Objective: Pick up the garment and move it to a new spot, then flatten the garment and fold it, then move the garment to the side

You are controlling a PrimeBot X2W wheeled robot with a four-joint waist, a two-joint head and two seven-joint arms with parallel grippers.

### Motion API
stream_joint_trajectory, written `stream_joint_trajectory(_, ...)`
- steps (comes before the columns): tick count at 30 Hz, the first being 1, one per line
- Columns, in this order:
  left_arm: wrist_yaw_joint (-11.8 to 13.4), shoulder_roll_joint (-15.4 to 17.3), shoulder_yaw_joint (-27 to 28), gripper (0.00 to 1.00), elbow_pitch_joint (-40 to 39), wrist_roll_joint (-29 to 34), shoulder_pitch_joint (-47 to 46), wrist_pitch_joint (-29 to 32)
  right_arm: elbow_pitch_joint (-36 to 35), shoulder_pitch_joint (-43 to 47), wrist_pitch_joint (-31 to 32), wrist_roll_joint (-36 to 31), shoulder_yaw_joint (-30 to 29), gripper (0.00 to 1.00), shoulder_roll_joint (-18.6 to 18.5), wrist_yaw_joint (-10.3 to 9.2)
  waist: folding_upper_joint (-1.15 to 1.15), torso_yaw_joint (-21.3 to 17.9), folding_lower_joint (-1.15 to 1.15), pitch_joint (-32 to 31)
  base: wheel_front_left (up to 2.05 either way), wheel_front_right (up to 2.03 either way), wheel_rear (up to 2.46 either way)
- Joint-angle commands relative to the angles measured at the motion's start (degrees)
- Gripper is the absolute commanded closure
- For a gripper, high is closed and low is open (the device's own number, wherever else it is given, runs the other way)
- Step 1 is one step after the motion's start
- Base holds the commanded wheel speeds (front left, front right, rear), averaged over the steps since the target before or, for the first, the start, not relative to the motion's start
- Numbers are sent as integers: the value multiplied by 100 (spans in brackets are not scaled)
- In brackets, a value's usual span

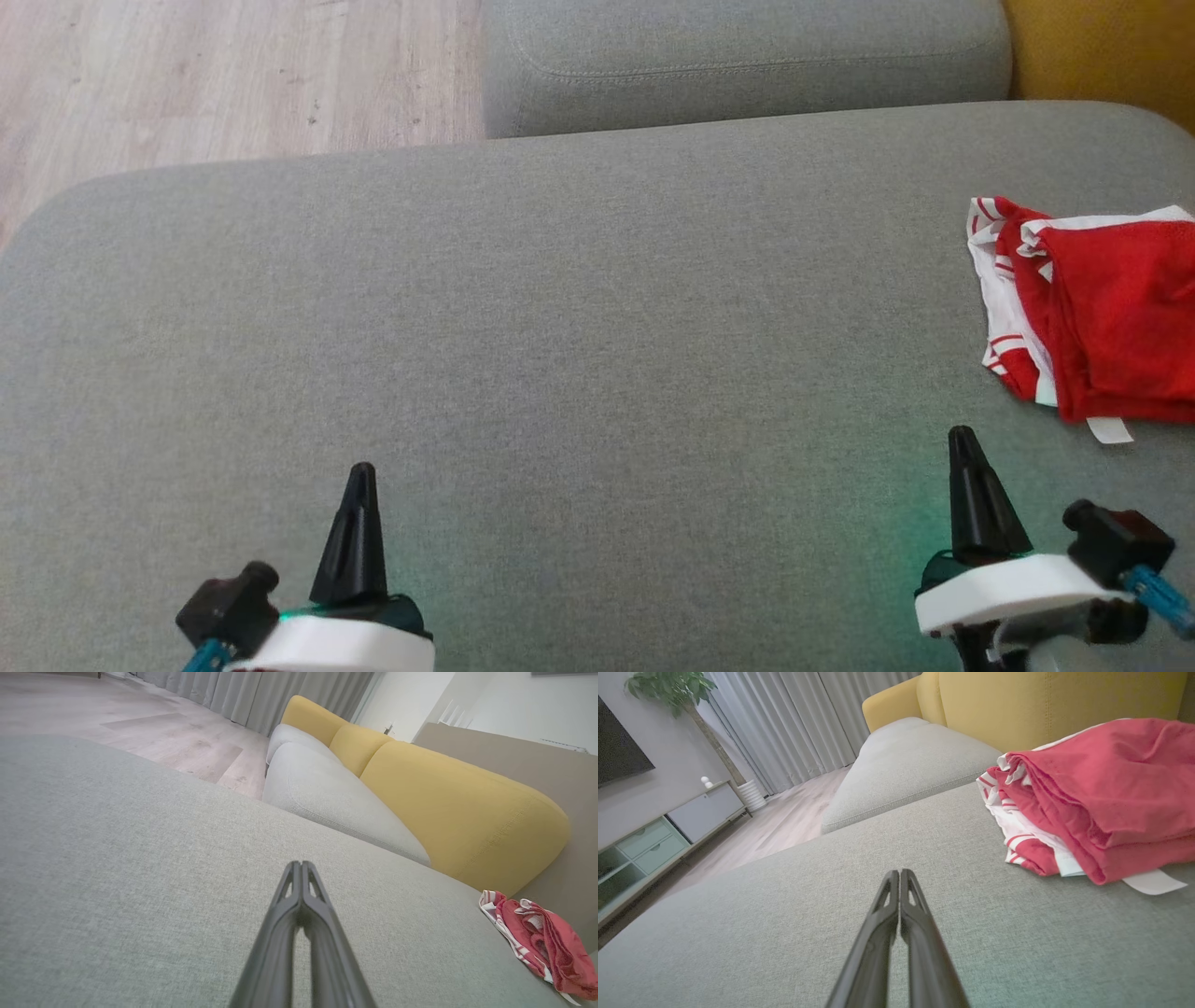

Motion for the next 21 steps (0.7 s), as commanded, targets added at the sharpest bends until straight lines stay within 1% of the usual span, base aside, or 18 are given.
stream_joint_trajectory(1,-26,51,114,100,-147,-127,-277,22,-198,-272,21,157,-13,100,-73,-1,0,0,0,-2,0,0,0)
stream_joint_trajectory(21,-55,94,349,100,-107,-1351,-387,312,-219,-364,307,1553,-90,100,-116,-1,0,-7,0,-47,0,0,0)
